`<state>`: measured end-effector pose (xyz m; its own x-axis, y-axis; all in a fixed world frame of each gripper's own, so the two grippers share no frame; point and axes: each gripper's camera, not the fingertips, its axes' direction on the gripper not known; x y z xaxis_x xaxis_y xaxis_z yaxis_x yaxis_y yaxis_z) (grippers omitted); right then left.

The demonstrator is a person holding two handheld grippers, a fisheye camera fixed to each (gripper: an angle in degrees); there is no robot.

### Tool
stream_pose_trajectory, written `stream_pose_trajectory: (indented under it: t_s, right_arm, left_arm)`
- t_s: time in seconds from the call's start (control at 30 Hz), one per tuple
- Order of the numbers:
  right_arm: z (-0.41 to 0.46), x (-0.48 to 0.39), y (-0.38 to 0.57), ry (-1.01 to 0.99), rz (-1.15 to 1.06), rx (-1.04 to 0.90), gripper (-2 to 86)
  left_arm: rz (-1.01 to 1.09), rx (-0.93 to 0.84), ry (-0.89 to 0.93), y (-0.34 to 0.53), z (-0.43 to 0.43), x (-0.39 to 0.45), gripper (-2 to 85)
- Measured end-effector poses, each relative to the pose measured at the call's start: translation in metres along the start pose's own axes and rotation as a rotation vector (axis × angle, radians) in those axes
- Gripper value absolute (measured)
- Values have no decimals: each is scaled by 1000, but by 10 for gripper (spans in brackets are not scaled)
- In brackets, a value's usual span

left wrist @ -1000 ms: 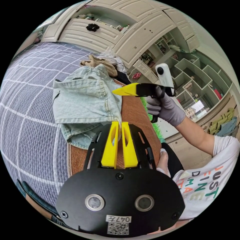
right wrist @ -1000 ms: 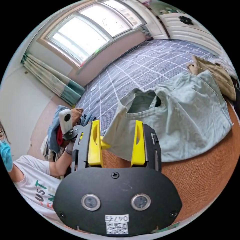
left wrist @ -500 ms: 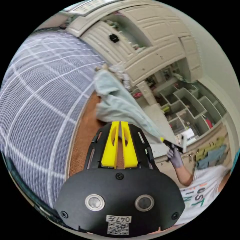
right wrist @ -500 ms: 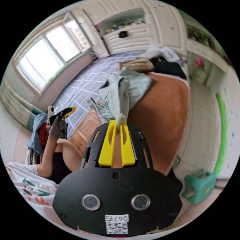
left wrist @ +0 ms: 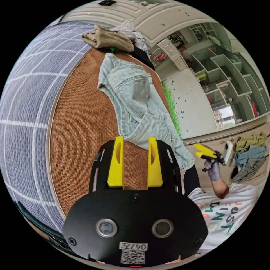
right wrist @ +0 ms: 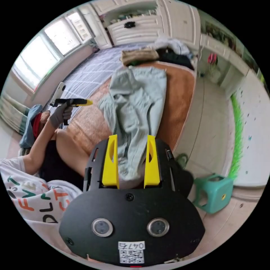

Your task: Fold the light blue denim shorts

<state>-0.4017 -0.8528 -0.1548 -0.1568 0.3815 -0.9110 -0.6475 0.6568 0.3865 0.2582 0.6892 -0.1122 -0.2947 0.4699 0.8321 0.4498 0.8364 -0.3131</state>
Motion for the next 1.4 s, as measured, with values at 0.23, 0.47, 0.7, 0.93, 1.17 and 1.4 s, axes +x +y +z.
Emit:
stream_pose_trajectory:
  t_s: [0.23,0.47,0.7,0.93,1.17,1.4]
  right_arm:
    - [18,-24,-102,111,-320,75,65]
    - [120,-5,-194,157,-313,-226,72]
    - [137,7,-218,-97,-266,-277,3]
    - [65,7,-226,-91,-278,-111,-3]
    - [14,136,-129,86,312,8,-4]
    - [47,152,-82,89,359,-143,-4]
  left_arm:
    - [222,144,-121,-59,29,77,125]
    - [311,-129,173,-103,105,68,-3]
    - [404,-232,104,-107,87,87,-9]
    - [321,-337,-3,-102,74,76,-9]
    - [371,-466,9,-102,115,95,-4]
    - [217,-405,-32,-106,90,72,78]
